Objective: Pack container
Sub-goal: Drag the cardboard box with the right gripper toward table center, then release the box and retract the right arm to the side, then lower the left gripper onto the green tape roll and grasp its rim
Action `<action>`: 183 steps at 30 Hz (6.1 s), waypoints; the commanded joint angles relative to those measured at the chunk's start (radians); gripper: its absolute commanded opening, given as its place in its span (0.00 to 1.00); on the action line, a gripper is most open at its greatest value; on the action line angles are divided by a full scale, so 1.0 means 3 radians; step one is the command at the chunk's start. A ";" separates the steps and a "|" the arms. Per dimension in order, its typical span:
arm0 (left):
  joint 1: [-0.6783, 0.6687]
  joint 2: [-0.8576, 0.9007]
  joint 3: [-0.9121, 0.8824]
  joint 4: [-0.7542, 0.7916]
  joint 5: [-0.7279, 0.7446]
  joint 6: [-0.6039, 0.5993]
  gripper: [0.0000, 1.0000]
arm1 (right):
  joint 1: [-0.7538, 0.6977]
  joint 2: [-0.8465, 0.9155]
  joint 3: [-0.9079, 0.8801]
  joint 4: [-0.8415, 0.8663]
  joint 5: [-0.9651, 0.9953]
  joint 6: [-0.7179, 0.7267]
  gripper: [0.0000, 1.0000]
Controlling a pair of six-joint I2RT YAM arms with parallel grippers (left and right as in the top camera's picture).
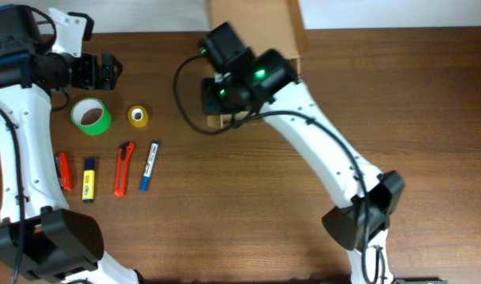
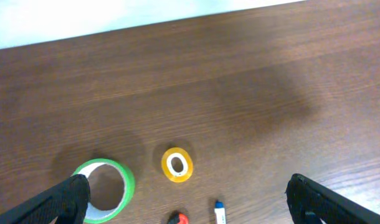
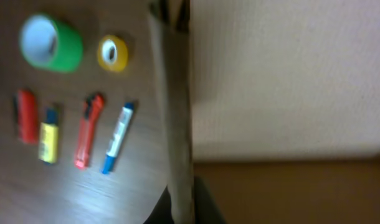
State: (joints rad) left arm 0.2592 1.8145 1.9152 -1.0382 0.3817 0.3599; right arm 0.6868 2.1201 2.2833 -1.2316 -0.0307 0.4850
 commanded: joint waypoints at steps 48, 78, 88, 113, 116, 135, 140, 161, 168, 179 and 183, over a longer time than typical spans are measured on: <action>-0.0205 0.0036 0.0057 -0.0291 -0.0104 0.0055 1.00 | 0.0202 0.0816 0.0062 -0.0481 0.0038 0.0902 0.04; -0.0205 0.0055 0.0057 -0.0289 -0.0104 0.0056 1.00 | 0.0139 0.1092 0.0169 -0.0203 -0.0039 0.0598 0.53; -0.0205 0.0150 0.0057 -0.0268 -0.0104 0.0055 1.00 | 0.0015 0.1092 0.0712 -0.0220 0.0151 0.0200 0.61; -0.0088 0.0170 0.0058 -0.0373 -0.0099 -0.0061 1.00 | -0.2808 0.0174 0.1185 -0.0963 0.0130 -0.0554 0.24; -0.0032 0.0118 0.0058 -0.0395 -0.0370 -0.0061 1.00 | -0.3264 0.0062 0.0846 -0.1007 -0.0085 -0.0577 0.27; 0.0173 0.0183 0.0058 -0.0768 -0.1186 0.0112 1.00 | -0.4274 0.0055 0.0504 -0.1438 0.0029 -0.0818 0.99; 0.0172 0.0618 0.0100 -0.0902 -0.1302 0.0306 0.92 | -0.4276 0.0055 0.0504 -0.1432 0.0028 -0.0818 0.99; 0.0168 0.1263 0.0182 -0.0422 -0.1385 0.0576 0.80 | -0.4276 0.0055 0.0504 -0.1432 0.0028 -0.0818 0.99; 0.0159 0.1264 0.0183 -0.0326 -0.1316 0.0726 0.80 | -0.4276 0.0055 0.0504 -0.1432 0.0028 -0.0818 0.99; 0.0155 0.1279 0.0182 -0.0287 -0.1026 0.0902 0.80 | -0.4276 0.0055 0.0504 -0.1432 0.0028 -0.0818 0.99; 0.0155 0.1344 0.0182 -0.0301 -0.1022 0.0912 0.80 | -0.4276 0.0055 0.0504 -0.1432 0.0028 -0.0818 0.99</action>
State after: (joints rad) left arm 0.3088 2.1967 1.9442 -1.1275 0.0418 0.6083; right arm -0.5949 2.1643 2.4374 -1.6619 -0.0280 0.2497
